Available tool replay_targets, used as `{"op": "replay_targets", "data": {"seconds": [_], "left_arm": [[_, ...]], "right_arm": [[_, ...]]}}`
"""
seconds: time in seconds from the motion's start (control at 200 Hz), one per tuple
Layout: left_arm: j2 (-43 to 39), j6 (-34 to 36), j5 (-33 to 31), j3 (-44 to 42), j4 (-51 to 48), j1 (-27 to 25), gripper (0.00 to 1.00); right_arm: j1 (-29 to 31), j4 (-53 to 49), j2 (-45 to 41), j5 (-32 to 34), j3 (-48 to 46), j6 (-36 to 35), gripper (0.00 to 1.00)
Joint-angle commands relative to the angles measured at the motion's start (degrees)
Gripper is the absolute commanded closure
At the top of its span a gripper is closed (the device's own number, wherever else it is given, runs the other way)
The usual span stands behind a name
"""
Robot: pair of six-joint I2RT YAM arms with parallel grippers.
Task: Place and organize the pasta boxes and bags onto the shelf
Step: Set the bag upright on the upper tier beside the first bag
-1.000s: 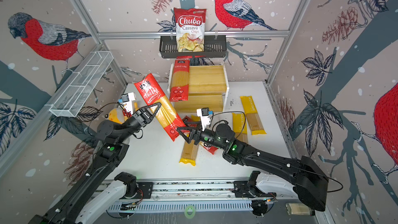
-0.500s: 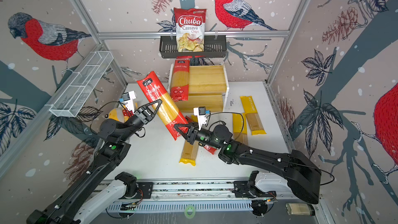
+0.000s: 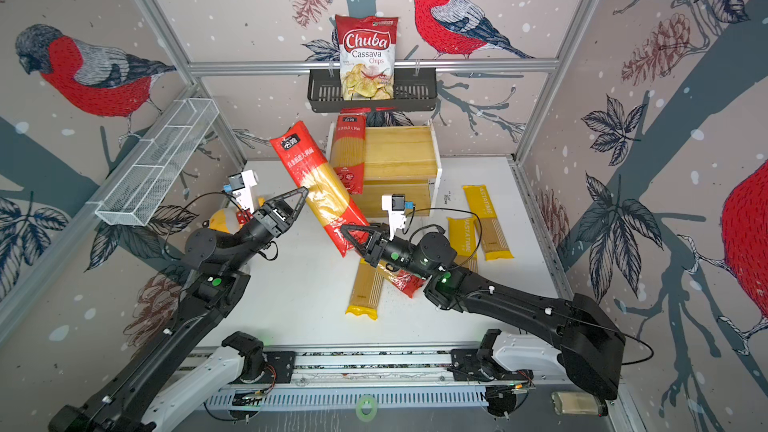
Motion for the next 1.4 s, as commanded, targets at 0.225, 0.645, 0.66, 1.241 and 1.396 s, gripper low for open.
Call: {"op": "replay_targets", "data": {"seconds": [0.225, 0.645, 0.66, 1.241, 1.396], "left_arm": [[-6.4, 2.3, -0.9, -7.4, -2.5, -0.1, 0.22], [-9.0, 0.8, -2.7, -13.9, -2.2, -1.6, 0.22], [-9.0, 0.9, -2.8, -13.9, -2.4, -1.5, 0.22], [-8.8, 1.5, -3.3, -16.5, -1.3, -2.2, 0.22], [-7.5, 0.8, -2.8, -17.1, 0.7, -2.6, 0.22]], "right_arm": [[-7.1, 0.6, -4.0, 13.6, 5.2, 11.5, 1.00], [-11.0, -12.5, 2.3, 22.6, 14.9, 25.5, 1.00], [-11.1, -12.5, 2.7, 22.3, 15.0, 26.0, 1.00], [-11.9, -15.8, 2.9, 19.6, 11.5, 30.5, 0.60], [-12.0, -16.4, 2.3, 19.8, 11.7, 28.8, 0.61]]}}
